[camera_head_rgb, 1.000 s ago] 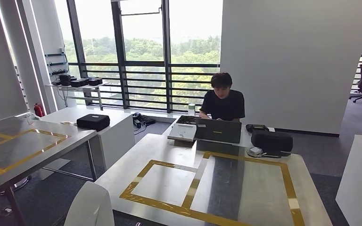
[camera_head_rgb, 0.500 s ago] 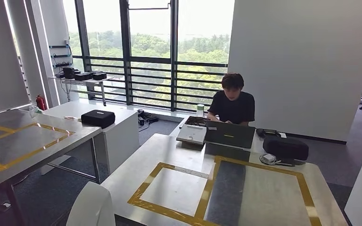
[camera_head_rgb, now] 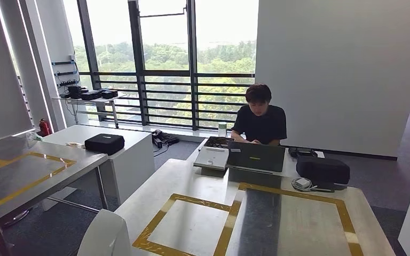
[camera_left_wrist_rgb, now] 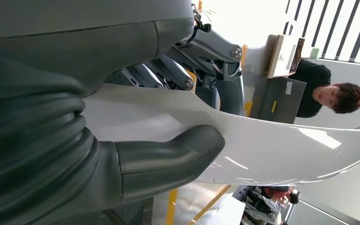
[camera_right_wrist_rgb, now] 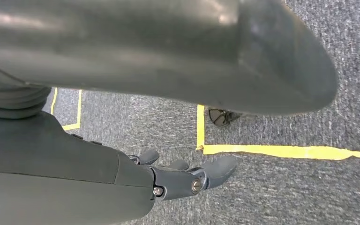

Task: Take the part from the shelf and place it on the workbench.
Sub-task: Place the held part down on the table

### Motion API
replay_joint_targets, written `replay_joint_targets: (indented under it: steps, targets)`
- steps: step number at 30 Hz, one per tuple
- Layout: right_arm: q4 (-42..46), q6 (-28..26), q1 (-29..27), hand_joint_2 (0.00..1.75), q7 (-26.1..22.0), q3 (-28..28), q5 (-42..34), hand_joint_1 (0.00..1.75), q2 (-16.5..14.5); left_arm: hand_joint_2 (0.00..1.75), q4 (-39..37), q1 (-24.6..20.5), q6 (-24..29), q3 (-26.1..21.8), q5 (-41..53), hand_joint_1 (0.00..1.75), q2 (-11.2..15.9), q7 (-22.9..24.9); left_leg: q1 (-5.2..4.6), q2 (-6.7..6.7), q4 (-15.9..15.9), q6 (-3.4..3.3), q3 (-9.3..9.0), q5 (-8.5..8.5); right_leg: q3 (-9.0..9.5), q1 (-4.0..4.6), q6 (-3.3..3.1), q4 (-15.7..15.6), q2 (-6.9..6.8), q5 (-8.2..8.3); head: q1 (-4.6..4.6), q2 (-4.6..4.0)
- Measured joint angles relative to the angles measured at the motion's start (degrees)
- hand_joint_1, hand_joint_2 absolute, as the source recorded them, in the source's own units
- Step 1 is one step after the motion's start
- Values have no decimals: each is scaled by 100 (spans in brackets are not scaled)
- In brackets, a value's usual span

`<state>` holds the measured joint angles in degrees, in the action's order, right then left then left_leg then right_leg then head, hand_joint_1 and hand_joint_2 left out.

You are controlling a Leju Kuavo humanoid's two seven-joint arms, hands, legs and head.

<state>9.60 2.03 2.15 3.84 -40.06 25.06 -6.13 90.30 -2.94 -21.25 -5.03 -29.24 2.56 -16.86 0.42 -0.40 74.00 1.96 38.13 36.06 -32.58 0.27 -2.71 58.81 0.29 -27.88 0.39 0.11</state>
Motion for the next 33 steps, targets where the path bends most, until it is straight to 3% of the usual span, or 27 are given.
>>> replay_joint_targets:
  steps: [1, 3, 4, 5, 9, 11, 14, 15, 16, 18, 20, 22, 25, 27, 29, 30, 31, 33]
  targets:
    - [0, 0, -9, 0, 2, 0, 1, 0, -1, 175, -6, 2, 1, 0, 10, 175, 0, 2, 1, 3, -179, 5, -7, -185, 53, -4, 9, 6, 1, -45, -3, 0]
    - [0, 0, -15, 0, 3, 0, 1, 0, -4, 175, -10, 0, 4, 0, 32, 175, 0, 3, -2, 10, -881, -2, -204, -690, 183, -12, 40, 14, 2, -149, -5, 0]
    - [0, 0, -11, 0, 5, 0, 1, 0, -5, 175, -15, -5, 9, 1, 40, 175, -1, 3, -12, 18, -1176, -24, -289, -805, 229, -11, 65, 17, 5, -193, -10, -3]
    - [0, 0, -5, 0, 9, -1, 1, 0, -6, 175, -20, -7, 14, 1, 48, 175, -1, 6, -23, 27, -1351, -60, -348, -874, 256, -7, 99, 14, 6, -234, -10, -3]
    - [-1, 0, 6, 0, 17, -2, 1, 0, -5, 175, -20, -20, 24, 2, 62, 175, -8, 10, -13, 28, -1457, -210, -454, -866, 240, 11, 222, 170, 0, -275, 1, -1]
    - [0, 0, 17, 0, 17, -2, 1, 0, -3, 175, -16, -38, 24, 2, 69, 175, -18, 10, 8, 30, -1488, -261, -537, -830, -30, -6, 281, 634, -4, -388, 10, 0]
    - [0, -1, 12, 0, 21, -2, 1, 0, -3, 175, -33, -52, 24, 1, 84, 175, -34, 29, 8, 29, -1491, -288, -616, -745, -711, -34, 347, 1581, -5, -748, 19, 0]
    - [0, -1, 7, 0, 25, -3, 1, 0, -3, 175, -42, -51, 24, 2, 88, 175, -43, 41, 8, 23, -1490, -286, -654, -710, -841, -37, 350, 1660, -5, -730, 21, 0]
    - [0, -2, 4, 0, 30, -4, 0, 0, -3, 175, -49, -51, 20, 2, 92, 175, -52, 54, 8, 18, -1490, -280, -705, -672, -864, -38, 346, 1522, -5, -566, 25, 0]
    - [-1, 1, 4, 0, 50, -9, -5, 0, -3, 175, -57, -58, 9, 2, 94, 175, -66, 80, 9, 17, -1492, -255, -809, -582, -672, -37, 315, 803, -15, -11, 29, 0]
    - [-2, 10, 12, 0, 78, -26, -14, 0, -4, 175, -69, -79, 0, 2, 97, 175, -75, 100, -2, 27, -1492, -202, -878, -505, -507, -5, 261, 242, -45, 198, 27, -1]
    - [-2, 27, 15, 0, 97, -51, -29, 0, -4, 175, -84, -93, -8, 2, 102, 175, -79, 110, -18, 42, -1487, -121, -927, -474, -475, 21, 195, 125, -50, 162, 21, 1]
    - [-2, 52, 14, 0, 97, -89, -51, 0, -6, 175, -94, -114, -19, 3, 104, 175, -83, 114, -18, 60, -1339, -27, -952, -379, -343, -21, 87, 74, 17, 221, 7, 4]
    - [-2, 62, 21, 0, 93, -102, -54, 0, -6, 175, -102, -138, -20, 4, 103, 175, -82, 112, -8, 56, -849, 10, -703, -106, -285, -29, 35, 57, 73, 198, -8, 3]
    - [-2, 74, 18, 0, 93, -107, -52, 0, -6, 175, -119, -135, -20, 4, 103, 175, -81, 114, -3, 56, -191, 31, -288, 164, -276, -14, 8, 59, 143, 175, -18, 4]
    - [-2, 82, 14, 0, 94, -109, -52, 0, -6, 175, -127, -127, -20, 4, 103, 175, -81, 116, -4, 55, -23, 28, -143, 178, -271, -4, 3, 61, 183, 166, -20, 4]
    - [-2, 89, 10, 0, 95, -111, -50, 0, -6, 175, -134, -122, -20, 4, 103, 175, -81, 117, -5, 49, -56, 15, -95, 71, -262, 4, 2, 62, 230, 160, -20, 4]
    - [-2, 99, 8, 0, 95, -114, -43, 0, -6, 175, -139, -120, -22, 4, 103, 175, -81, 118, -9, -35, -670, -35, -273, -399, -233, 13, 11, 64, 332, 148, -21, 4]
